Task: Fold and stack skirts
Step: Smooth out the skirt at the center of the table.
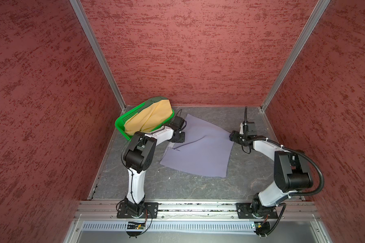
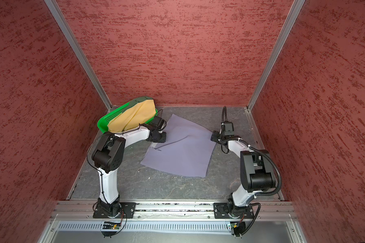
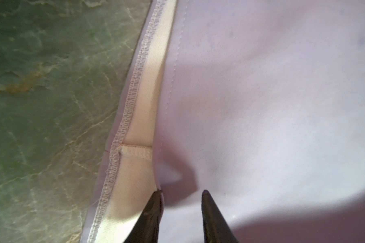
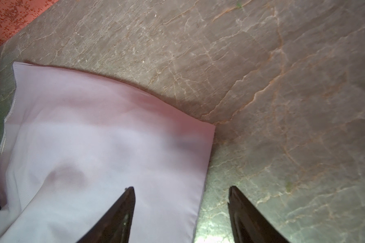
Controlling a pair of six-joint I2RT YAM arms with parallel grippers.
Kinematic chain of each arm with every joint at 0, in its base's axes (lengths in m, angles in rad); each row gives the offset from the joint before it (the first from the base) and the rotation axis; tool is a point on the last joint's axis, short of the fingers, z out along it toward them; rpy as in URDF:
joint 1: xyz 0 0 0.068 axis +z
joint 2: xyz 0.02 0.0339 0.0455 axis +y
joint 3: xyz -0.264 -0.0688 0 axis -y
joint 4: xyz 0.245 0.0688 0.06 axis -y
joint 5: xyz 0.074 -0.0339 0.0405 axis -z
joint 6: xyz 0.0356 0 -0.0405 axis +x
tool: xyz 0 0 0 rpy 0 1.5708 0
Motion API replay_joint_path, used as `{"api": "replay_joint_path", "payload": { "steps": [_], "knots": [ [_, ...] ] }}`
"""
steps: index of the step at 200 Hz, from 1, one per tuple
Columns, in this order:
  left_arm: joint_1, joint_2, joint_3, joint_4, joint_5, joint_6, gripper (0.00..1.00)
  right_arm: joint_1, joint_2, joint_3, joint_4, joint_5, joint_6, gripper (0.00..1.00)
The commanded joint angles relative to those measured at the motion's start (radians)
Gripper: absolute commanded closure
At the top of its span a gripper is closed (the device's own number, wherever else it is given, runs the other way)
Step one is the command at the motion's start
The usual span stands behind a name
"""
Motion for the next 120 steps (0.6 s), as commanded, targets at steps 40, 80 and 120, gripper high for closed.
{"api": "replay_joint_path", "payload": {
  "steps": [40,80,120],
  "knots": [
    [0.005,-0.035,-0.012,0.004,-0.085,0.009,0.66,-0.006,-0.015,-0.025,0.029,-0.010,-0.005,0.30],
    [0.009,-0.012,-0.001,-0.009,-0.096,0.015,0.67,-0.006,-0.021,-0.029,0.029,-0.008,-0.006,0.30],
    [0.013,0.007,-0.001,-0.008,-0.097,0.012,0.80,-0.006,-0.028,-0.034,0.033,-0.005,-0.007,0.30]
  ]
}}
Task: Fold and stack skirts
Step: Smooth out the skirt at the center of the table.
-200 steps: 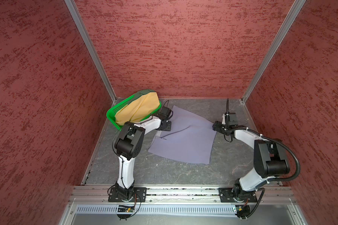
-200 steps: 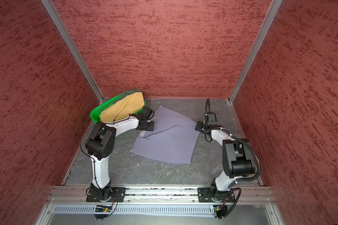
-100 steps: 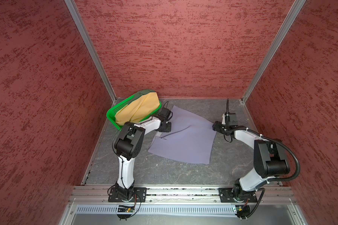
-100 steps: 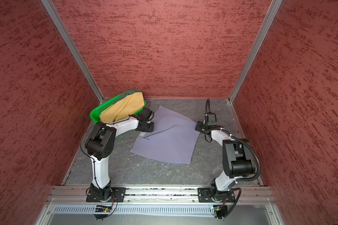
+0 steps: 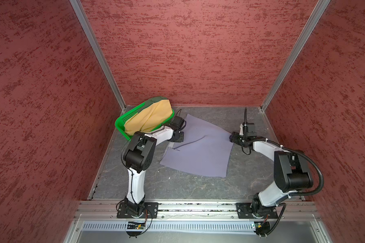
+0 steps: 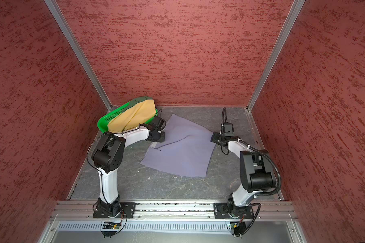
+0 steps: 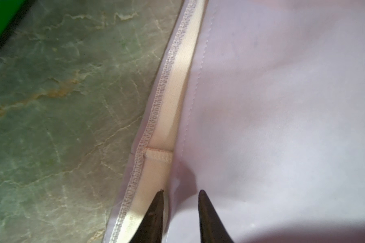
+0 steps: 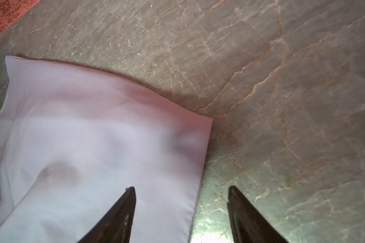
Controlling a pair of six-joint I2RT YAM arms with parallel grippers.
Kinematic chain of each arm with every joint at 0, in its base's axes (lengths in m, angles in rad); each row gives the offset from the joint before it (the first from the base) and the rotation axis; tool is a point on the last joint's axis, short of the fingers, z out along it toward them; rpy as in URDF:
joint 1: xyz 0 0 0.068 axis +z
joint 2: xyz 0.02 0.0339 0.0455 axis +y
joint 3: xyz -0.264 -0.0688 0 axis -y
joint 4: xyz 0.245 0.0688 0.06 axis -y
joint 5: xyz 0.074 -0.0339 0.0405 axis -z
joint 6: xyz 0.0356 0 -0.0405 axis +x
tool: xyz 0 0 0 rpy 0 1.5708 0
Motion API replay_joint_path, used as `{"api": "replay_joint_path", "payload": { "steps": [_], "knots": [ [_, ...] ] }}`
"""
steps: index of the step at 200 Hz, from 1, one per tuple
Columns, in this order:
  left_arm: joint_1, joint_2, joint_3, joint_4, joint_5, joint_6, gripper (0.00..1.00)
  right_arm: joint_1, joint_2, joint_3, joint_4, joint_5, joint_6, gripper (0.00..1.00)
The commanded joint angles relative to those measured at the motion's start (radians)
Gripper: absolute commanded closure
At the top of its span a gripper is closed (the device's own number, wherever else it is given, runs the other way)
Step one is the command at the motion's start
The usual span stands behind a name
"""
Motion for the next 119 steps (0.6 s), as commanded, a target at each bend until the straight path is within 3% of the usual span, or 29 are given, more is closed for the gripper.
{"api": "replay_joint_path", "payload": {
  "steps": [1,54,68,119],
  "knots": [
    [0.007,0.008,-0.001,-0.007,-0.011,0.003,0.81,-0.006,-0.027,-0.014,0.026,-0.004,-0.005,0.30],
    [0.009,0.017,0.000,-0.005,0.004,-0.002,0.92,-0.006,-0.037,-0.017,0.028,-0.002,-0.006,0.30],
    [0.010,0.018,-0.001,-0.005,0.007,-0.002,1.00,-0.006,-0.038,-0.017,0.029,-0.001,-0.006,0.30],
    [0.008,-0.013,0.014,-0.003,-0.026,0.018,1.00,-0.005,-0.049,-0.027,0.031,0.005,-0.004,0.30]
  ]
}}
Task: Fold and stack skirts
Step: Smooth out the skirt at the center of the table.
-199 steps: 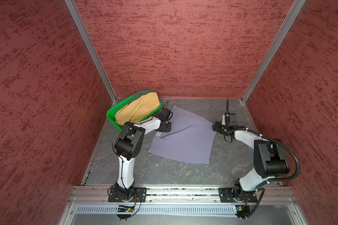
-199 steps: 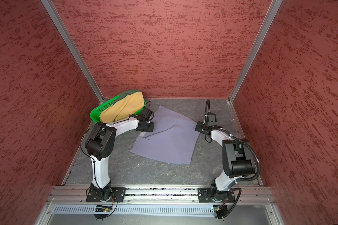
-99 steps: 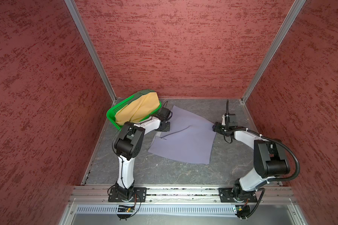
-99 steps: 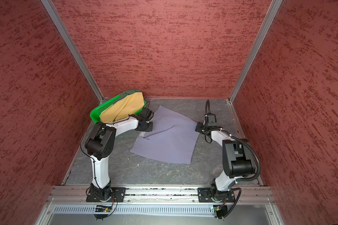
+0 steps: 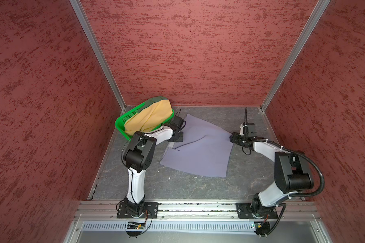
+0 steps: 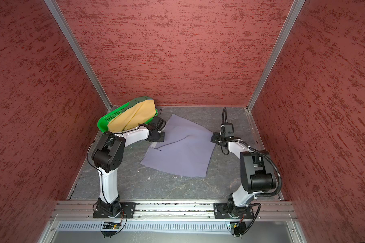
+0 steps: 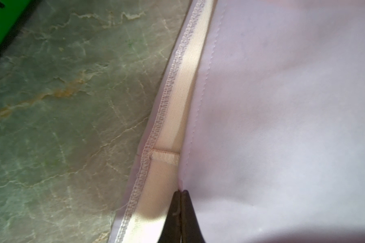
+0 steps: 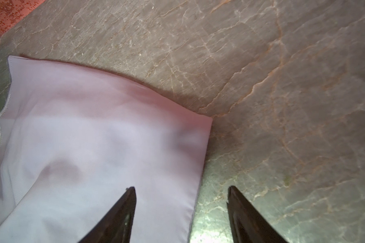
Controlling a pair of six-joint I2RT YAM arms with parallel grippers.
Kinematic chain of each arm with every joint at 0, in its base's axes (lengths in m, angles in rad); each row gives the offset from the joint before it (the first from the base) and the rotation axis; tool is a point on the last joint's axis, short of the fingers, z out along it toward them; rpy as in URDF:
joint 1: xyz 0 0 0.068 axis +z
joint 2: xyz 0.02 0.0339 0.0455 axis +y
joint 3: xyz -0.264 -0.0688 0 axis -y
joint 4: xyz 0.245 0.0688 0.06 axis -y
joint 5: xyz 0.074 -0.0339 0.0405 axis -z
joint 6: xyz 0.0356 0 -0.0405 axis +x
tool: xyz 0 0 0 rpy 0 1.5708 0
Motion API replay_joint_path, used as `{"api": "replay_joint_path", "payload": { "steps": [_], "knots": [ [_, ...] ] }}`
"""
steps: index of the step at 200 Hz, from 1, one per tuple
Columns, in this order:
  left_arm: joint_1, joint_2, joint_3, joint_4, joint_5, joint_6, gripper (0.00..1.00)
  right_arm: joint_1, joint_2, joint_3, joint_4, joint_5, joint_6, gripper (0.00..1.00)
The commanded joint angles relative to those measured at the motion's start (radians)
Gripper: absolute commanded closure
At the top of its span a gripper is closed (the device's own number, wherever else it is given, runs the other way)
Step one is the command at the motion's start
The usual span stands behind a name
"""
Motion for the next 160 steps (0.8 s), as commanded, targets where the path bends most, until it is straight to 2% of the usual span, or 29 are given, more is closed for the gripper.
{"api": "replay_joint_path", "payload": {
  "steps": [1,53,73,160],
  "knots": [
    [0.003,-0.018,0.015,-0.003,-0.024,0.019,1.00,-0.006,-0.036,-0.015,0.024,0.005,0.001,0.30],
    [-0.030,-0.101,0.056,-0.041,-0.220,0.077,1.00,-0.006,-0.040,-0.013,0.023,0.008,0.003,0.30],
    [-0.029,-0.120,0.056,-0.039,-0.262,0.091,1.00,-0.006,-0.040,-0.011,0.023,0.006,0.003,0.31],
    [-0.004,0.027,0.108,-0.102,-0.245,0.083,1.00,-0.007,-0.061,0.012,-0.007,-0.012,-0.043,0.28]
  ]
}}
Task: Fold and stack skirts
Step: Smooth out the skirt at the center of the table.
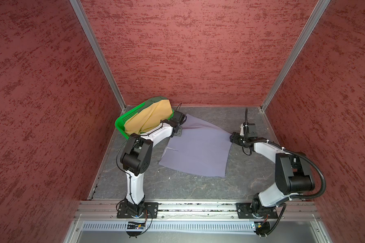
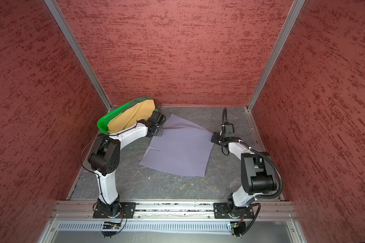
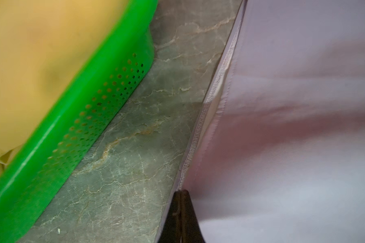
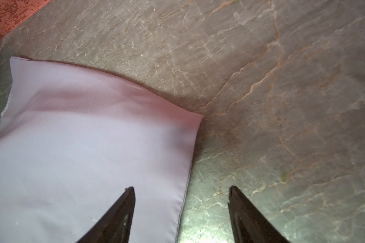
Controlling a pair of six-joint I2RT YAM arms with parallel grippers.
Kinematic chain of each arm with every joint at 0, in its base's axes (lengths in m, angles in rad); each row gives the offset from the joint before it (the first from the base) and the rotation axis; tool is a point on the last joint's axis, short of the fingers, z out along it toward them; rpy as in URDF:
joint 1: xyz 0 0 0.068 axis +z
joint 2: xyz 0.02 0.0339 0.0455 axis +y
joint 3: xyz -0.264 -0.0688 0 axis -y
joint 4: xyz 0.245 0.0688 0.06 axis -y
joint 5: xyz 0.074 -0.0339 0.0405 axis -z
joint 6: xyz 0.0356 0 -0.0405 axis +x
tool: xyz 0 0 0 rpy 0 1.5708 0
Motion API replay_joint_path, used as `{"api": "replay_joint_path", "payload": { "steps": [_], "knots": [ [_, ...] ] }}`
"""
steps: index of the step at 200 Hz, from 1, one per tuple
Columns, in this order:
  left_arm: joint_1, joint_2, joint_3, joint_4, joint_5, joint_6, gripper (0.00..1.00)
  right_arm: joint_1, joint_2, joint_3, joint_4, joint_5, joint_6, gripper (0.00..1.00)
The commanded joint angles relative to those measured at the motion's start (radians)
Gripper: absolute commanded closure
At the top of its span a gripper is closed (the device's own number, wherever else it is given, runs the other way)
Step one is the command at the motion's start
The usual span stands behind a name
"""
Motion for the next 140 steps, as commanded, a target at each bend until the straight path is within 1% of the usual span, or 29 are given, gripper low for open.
{"api": "replay_joint_path", "payload": {
  "steps": [1,5,10,29,39,49,58,82,91,112,132,140],
  "knots": [
    [0.007,0.057,0.027,-0.046,-0.015,0.001,1.00,-0.006,-0.036,0.020,-0.003,-0.013,-0.029,0.28],
    [0.007,0.065,0.031,-0.050,-0.016,0.000,1.00,-0.006,-0.040,0.022,-0.004,-0.015,-0.033,0.28],
    [0.007,0.073,0.036,-0.057,-0.015,0.000,0.97,-0.006,-0.044,0.023,-0.005,-0.019,-0.037,0.28],
    [0.006,0.087,0.043,-0.063,-0.017,-0.002,0.79,-0.005,-0.060,0.022,0.005,-0.029,-0.052,0.27],
    [0.006,0.090,0.049,-0.066,-0.019,-0.003,0.66,-0.004,-0.068,0.023,0.010,-0.027,-0.059,0.27],
    [0.005,0.088,0.054,-0.066,-0.015,-0.002,0.59,-0.004,-0.072,0.025,0.016,-0.026,-0.065,0.27],
    [0.004,0.083,0.061,-0.065,-0.015,0.002,0.50,-0.004,-0.070,0.029,0.019,-0.024,-0.068,0.27],
    [0.001,0.059,0.079,-0.048,0.001,0.019,0.34,-0.006,-0.043,0.062,-0.009,-0.003,-0.054,0.27],
    [0.001,0.051,0.092,-0.048,0.012,0.028,0.31,-0.005,-0.030,0.076,-0.023,0.003,-0.046,0.27],
    [-0.007,0.025,0.103,-0.035,0.035,0.053,0.28,-0.004,-0.022,0.067,0.007,-0.039,-0.060,0.28],
    [-0.016,-0.010,0.085,-0.026,0.072,0.064,0.26,0.003,-0.050,0.028,0.050,-0.048,-0.108,0.29],
    [-0.018,-0.025,0.076,-0.032,0.084,0.065,0.26,0.009,-0.064,0.015,0.060,-0.057,-0.152,0.29]
  ]
}}
